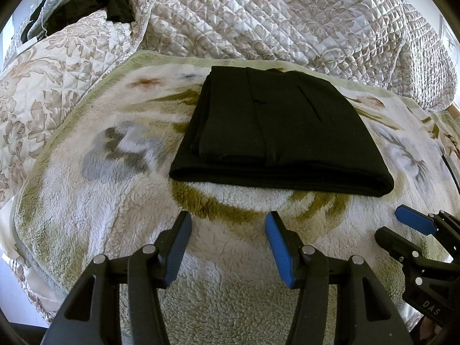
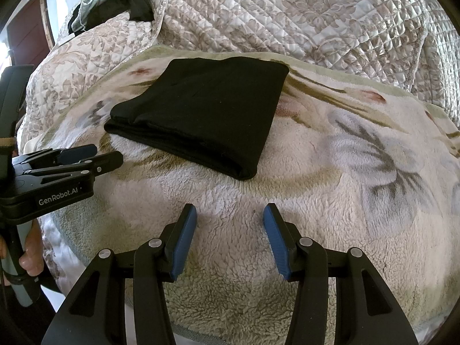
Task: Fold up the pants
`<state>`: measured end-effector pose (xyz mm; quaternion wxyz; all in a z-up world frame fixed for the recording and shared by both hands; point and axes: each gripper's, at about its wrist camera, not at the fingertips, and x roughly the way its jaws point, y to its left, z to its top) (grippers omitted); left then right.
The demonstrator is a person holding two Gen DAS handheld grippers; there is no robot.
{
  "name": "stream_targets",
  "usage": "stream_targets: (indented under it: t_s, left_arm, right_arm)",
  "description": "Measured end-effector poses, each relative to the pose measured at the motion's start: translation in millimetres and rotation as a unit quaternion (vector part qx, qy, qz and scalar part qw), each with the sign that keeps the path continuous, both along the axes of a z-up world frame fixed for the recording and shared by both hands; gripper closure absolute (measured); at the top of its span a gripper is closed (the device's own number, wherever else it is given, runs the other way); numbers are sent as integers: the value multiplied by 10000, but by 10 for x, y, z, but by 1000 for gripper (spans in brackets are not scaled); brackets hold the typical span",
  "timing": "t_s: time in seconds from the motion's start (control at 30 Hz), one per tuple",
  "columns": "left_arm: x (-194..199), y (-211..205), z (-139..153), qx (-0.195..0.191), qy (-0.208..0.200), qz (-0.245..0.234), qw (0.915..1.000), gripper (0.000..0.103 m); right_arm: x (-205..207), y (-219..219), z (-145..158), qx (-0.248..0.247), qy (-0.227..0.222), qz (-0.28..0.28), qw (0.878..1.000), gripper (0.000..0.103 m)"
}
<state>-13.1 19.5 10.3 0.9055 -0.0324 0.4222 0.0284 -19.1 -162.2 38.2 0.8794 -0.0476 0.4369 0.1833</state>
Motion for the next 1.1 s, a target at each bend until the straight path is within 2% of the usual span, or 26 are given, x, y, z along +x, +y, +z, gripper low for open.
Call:
stream_targets:
  t_s: [0.63,1.1]
  left_arm:
    - [-5,-10,5,10,3,4,10000,46]
    - [-13,32,-1,15,-1,27,10000,46]
  right_arm:
    - [-2,-1,-2,-22,-16,41,10000,53]
    - [30,-17,-3,-230,-170,543,9981,49]
